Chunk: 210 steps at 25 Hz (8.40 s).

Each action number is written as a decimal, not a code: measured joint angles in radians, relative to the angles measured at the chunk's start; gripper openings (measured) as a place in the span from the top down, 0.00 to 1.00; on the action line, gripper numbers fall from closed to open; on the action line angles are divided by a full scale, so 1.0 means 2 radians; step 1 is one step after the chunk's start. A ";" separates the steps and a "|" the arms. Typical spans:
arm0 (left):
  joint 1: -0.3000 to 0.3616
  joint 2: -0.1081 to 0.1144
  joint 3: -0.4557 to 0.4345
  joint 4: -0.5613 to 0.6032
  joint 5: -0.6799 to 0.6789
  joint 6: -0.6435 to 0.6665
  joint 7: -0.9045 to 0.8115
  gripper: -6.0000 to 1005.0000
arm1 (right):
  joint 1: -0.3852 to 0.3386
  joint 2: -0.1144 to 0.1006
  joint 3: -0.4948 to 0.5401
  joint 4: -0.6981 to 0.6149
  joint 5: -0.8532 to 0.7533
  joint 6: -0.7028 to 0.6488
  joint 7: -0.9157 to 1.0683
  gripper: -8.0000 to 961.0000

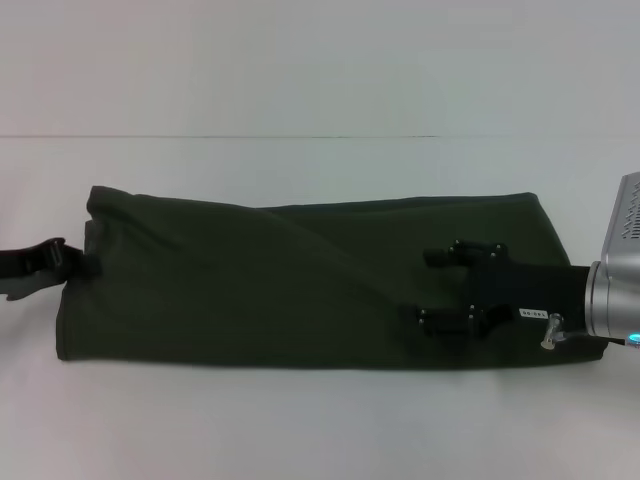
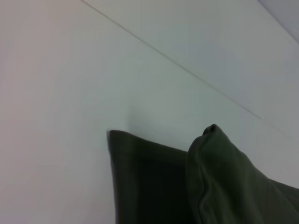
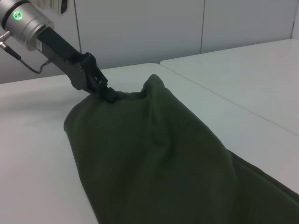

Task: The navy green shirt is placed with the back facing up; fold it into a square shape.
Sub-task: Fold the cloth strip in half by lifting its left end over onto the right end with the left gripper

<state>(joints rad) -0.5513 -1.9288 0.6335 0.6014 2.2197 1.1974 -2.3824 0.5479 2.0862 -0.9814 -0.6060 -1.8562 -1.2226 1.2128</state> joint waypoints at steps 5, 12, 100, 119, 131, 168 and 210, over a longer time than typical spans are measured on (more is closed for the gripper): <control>0.007 0.001 0.001 -0.002 0.004 -0.001 -0.001 0.97 | 0.001 0.000 0.000 0.000 0.001 0.000 0.000 0.08; 0.015 0.002 0.000 -0.004 0.005 -0.006 -0.006 0.95 | 0.002 0.000 -0.001 0.000 0.002 0.002 0.000 0.08; 0.016 -0.018 -0.007 -0.043 -0.047 -0.069 0.034 0.31 | 0.002 0.001 -0.003 0.004 0.003 0.003 0.003 0.08; 0.025 0.009 -0.021 -0.014 -0.022 -0.008 0.028 0.13 | 0.001 0.002 -0.004 0.002 0.002 0.003 0.007 0.08; 0.024 0.001 -0.015 -0.018 -0.021 -0.030 0.030 0.12 | 0.001 0.001 -0.004 0.003 0.001 0.003 0.008 0.08; 0.019 -0.023 -0.008 -0.018 -0.011 -0.057 0.038 0.12 | -0.002 0.002 -0.004 0.004 0.001 0.001 0.008 0.08; -0.009 -0.040 0.040 -0.016 -0.008 -0.049 0.039 0.57 | -0.004 0.002 -0.005 0.002 0.001 -0.003 0.008 0.08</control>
<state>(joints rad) -0.5692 -2.0089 0.7131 0.5701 2.2029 1.0990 -2.3035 0.5399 2.0892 -0.9910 -0.6018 -1.8536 -1.2287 1.2287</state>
